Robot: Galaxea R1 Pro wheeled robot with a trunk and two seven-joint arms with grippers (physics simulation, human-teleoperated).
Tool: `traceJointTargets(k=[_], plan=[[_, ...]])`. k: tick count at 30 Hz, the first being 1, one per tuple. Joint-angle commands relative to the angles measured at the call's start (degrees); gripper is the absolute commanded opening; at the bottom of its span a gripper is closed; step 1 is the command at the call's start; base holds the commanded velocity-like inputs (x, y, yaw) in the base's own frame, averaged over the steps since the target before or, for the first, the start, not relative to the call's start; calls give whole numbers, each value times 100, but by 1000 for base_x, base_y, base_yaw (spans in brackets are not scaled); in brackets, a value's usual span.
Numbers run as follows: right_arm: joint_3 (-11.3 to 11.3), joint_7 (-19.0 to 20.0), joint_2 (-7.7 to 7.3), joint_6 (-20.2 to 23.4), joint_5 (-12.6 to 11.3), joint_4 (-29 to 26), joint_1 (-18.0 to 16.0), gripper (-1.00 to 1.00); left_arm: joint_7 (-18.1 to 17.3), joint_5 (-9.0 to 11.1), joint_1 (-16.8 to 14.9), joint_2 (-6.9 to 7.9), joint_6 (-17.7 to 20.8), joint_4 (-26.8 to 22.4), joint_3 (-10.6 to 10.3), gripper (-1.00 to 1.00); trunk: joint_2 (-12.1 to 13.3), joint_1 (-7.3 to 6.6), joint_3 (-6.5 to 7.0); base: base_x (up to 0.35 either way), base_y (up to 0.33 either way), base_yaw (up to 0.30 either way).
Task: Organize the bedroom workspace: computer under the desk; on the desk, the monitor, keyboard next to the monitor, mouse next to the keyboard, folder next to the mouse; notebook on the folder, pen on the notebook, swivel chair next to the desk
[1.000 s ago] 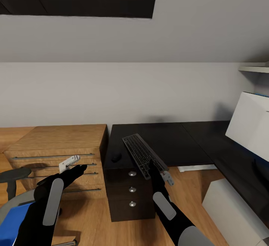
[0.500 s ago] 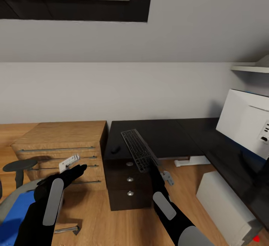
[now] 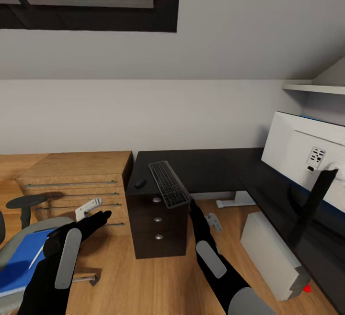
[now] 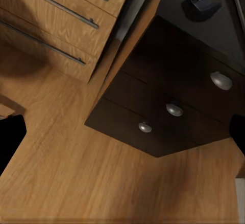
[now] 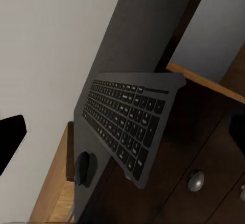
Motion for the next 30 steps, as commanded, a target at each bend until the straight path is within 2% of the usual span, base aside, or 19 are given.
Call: traceJointTargets(k=[1,7,19,24,30], plan=[[15,-8,0,2,-36,-44,-4,100,45,61,-5,-4,22,-7,8,100,-4,-1,-6,-57,-48,0],[13,14,0,269,-35,-371,8,100,45,61,-5,-7,37,-7,8,100,-4,-1,-6,-24,-20,0],[16,21,-309,536,-3,-1209,317,100,45,61,-5,-11,40,-7,8,100,478,-264,209,-4,-3,0],[55,15,-410,715,1,-1304,347,100,57,61,-5,-14,31,-7,6,100,678,-374,299,0,0,0],[70,11,-438,803,-37,-1311,355,100,75,54,-5,-27,28,-7,5,100,919,-506,407,0,0,0]])
